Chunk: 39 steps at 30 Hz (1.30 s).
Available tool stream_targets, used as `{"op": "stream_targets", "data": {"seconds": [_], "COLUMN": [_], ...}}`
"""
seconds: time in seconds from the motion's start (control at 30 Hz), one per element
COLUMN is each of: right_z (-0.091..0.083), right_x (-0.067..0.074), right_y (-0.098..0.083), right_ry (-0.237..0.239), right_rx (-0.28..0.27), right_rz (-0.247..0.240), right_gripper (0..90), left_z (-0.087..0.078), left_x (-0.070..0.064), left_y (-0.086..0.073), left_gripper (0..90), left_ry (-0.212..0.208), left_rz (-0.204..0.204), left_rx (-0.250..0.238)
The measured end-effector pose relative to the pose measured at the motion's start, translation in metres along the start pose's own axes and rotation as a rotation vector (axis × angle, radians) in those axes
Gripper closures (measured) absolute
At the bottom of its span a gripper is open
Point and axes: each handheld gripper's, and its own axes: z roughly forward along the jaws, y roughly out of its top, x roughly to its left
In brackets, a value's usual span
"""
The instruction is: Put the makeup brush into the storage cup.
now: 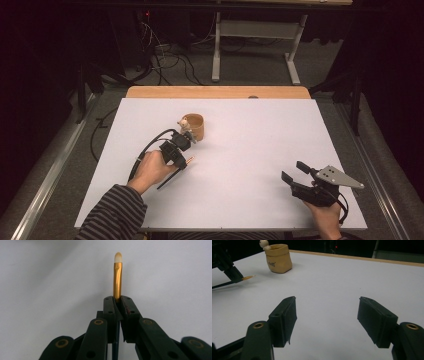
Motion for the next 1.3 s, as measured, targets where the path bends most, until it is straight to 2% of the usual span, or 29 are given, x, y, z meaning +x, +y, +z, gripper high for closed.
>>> {"op": "stream_targets", "data": {"seconds": [0.23, 0.47, 0.67, 0.97, 1.3], "right_z": [0.001, 0.001, 0.001, 0.002, 0.002], "right_x": [0.0, 0.0, -0.001, -0.001, -0.001], "right_y": [0.0, 0.0, 0.0, 0.0, 0.0], "right_ry": [0.013, 0.015, 0.013, 0.014, 0.016], "right_rx": [-0.006, -0.006, -0.002, -0.003, 0.002], "right_rz": [0.001, 0.006, 0.008, 0.009, 0.013], "right_gripper": [33.2, 33.2, 33.2, 33.2, 33.2], "left_z": [-0.012, -0.017, -0.027, -0.039, -0.047], "left_x": [-0.002, 0.0, 0.001, 0.0, 0.0], "left_y": [0.0, -0.002, -0.002, 0.001, 0.001], "left_gripper": [83.5, 83.5, 83.4, 83.4, 83.5], "left_ry": [-0.021, -0.029, -0.036, -0.036, -0.049], "left_rz": [0.012, 0.013, 0.006, 0.022, 0.015], "left_rx": [-0.06, -0.08, -0.122, -0.17, -0.241]}}
